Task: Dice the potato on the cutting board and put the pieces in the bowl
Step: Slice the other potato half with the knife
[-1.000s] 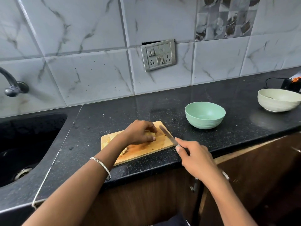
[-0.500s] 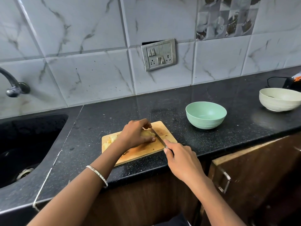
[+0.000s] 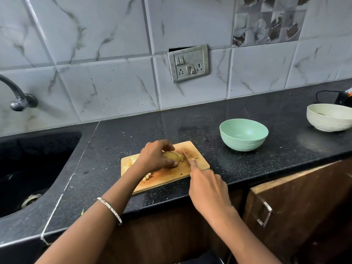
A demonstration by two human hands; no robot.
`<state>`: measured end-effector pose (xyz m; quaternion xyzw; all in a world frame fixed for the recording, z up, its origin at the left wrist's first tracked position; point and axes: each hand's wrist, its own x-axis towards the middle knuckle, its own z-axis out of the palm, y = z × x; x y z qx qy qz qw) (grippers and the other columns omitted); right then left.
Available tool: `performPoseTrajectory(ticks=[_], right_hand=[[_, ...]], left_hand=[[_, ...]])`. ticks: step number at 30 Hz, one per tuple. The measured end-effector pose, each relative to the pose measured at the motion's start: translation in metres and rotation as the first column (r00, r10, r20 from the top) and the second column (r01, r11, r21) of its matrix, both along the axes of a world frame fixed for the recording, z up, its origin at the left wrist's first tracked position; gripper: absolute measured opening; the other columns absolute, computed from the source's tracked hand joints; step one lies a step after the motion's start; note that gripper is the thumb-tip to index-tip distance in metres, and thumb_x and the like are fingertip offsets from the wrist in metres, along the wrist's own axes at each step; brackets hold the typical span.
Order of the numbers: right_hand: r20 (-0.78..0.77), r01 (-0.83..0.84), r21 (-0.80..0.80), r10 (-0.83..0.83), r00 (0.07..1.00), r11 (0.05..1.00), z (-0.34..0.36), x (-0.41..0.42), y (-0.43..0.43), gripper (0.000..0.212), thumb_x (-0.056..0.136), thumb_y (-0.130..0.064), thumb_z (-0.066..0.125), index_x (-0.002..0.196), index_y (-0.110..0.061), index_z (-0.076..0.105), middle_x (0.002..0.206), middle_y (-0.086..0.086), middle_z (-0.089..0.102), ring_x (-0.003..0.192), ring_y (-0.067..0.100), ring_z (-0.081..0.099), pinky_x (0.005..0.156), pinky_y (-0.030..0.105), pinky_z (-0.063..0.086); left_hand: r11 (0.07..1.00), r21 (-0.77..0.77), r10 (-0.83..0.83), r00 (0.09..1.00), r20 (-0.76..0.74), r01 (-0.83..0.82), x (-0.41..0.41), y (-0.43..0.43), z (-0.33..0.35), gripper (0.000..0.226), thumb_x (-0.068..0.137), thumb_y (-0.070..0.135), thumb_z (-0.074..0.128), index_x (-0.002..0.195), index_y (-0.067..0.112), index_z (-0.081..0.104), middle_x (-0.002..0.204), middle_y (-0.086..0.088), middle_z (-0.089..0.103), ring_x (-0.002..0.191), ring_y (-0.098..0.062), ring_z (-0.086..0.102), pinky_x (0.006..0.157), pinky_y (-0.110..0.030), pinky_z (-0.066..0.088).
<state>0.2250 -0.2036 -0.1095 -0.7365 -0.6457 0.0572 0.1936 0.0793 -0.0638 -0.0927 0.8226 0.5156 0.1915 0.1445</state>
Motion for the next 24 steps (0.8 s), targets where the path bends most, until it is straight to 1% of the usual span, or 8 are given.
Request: performPoseTrajectory(ticks=[2, 3, 6, 8, 13, 16, 20, 24], right_hand=[[-0.093, 0.009, 0.023, -0.007, 0.996, 1.0, 0.005, 0.01, 0.002, 0.056, 0.107, -0.024, 0.04, 0.16, -0.027, 0.022, 0.125, 0.011, 0.065, 0.113, 0.033, 0.063, 0.083, 0.042, 0.051], [-0.141, 0.005, 0.029, -0.001, 0.99, 1.0, 0.007, 0.013, 0.004, 0.053, 0.108, -0.029, 0.038, 0.159, -0.029, 0.025, 0.129, 0.009, 0.065, 0.116, 0.033, 0.061, 0.088, 0.043, 0.05], [-0.256, -0.055, 0.012, 0.056, 0.965, 0.998, 0.011, 0.018, 0.01, 0.048, 0.109, -0.036, 0.035, 0.157, -0.032, 0.033, 0.145, 0.003, 0.057, 0.13, 0.031, 0.053, 0.102, 0.046, 0.044], [-0.281, -0.089, -0.011, 0.082, 0.956, 0.996, 0.013, 0.019, 0.01, 0.047, 0.109, -0.036, 0.034, 0.156, -0.034, 0.034, 0.149, 0.001, 0.052, 0.134, 0.03, 0.048, 0.106, 0.046, 0.041], [-0.259, -0.116, -0.037, 0.102, 0.96, 0.993, 0.008, 0.016, 0.009, 0.048, 0.109, -0.039, 0.032, 0.157, -0.037, 0.031, 0.146, 0.003, 0.055, 0.132, 0.032, 0.049, 0.103, 0.046, 0.042], [-0.2, -0.109, -0.023, 0.102, 0.975, 0.994, 0.005, 0.011, 0.01, 0.049, 0.109, -0.039, 0.031, 0.157, -0.036, 0.028, 0.139, 0.005, 0.06, 0.126, 0.033, 0.053, 0.098, 0.046, 0.045], [-0.154, -0.098, -0.011, 0.095, 0.983, 0.995, 0.005, 0.003, 0.015, 0.049, 0.109, -0.032, 0.034, 0.158, -0.033, 0.027, 0.13, 0.007, 0.062, 0.119, 0.032, 0.058, 0.09, 0.044, 0.048], [-0.101, -0.075, 0.003, 0.075, 0.992, 0.997, 0.009, -0.013, 0.031, 0.056, 0.106, -0.019, 0.042, 0.158, -0.028, 0.026, 0.126, 0.011, 0.063, 0.115, 0.034, 0.061, 0.086, 0.043, 0.05]], left_hand=[[1.0, -0.005, 0.0, 1.0, 0.015, 0.0, -0.002, -0.001, 0.0, 0.047, 0.071, 0.037, 0.085, 0.112, 0.029, 0.065, 0.114, 0.009, 0.067, 0.104, -0.014, 0.061, 0.093, -0.038, 0.053], [1.0, -0.005, 0.004, 1.0, 0.025, -0.004, -0.003, -0.001, 0.0, 0.045, 0.072, 0.035, 0.085, 0.112, 0.029, 0.065, 0.114, 0.009, 0.067, 0.103, -0.013, 0.061, 0.092, -0.038, 0.053], [1.0, 0.014, 0.02, 0.998, 0.059, -0.021, -0.003, -0.003, -0.001, 0.038, 0.073, 0.033, 0.084, 0.106, 0.031, 0.067, 0.11, 0.01, 0.068, 0.101, -0.012, 0.063, 0.089, -0.035, 0.054], [0.999, 0.029, 0.035, 0.997, 0.074, -0.037, -0.004, -0.004, -0.003, 0.033, 0.073, 0.033, 0.084, 0.102, 0.032, 0.069, 0.107, 0.01, 0.07, 0.099, -0.011, 0.063, 0.087, -0.034, 0.054], [0.998, 0.041, 0.043, 0.993, 0.112, -0.048, -0.005, -0.005, -0.006, 0.031, 0.072, 0.032, 0.085, 0.1, 0.033, 0.073, 0.1, 0.013, 0.072, 0.096, -0.007, 0.064, 0.085, -0.032, 0.055], [0.998, 0.035, 0.049, 0.992, 0.117, -0.053, -0.005, -0.004, -0.005, 0.028, 0.071, 0.032, 0.085, 0.097, 0.034, 0.072, 0.099, 0.011, 0.072, 0.096, -0.009, 0.065, 0.086, -0.034, 0.055], [0.998, 0.028, 0.061, 0.993, 0.106, -0.064, -0.004, -0.003, -0.004, 0.029, 0.07, 0.033, 0.086, 0.095, 0.036, 0.073, 0.098, 0.011, 0.073, 0.098, -0.011, 0.066, 0.089, -0.037, 0.054], [0.997, 0.041, 0.066, 0.991, 0.113, -0.071, -0.005, -0.003, -0.005, 0.029, 0.07, 0.033, 0.086, 0.097, 0.034, 0.074, 0.097, 0.012, 0.073, 0.098, -0.009, 0.066, 0.089, -0.035, 0.054]])
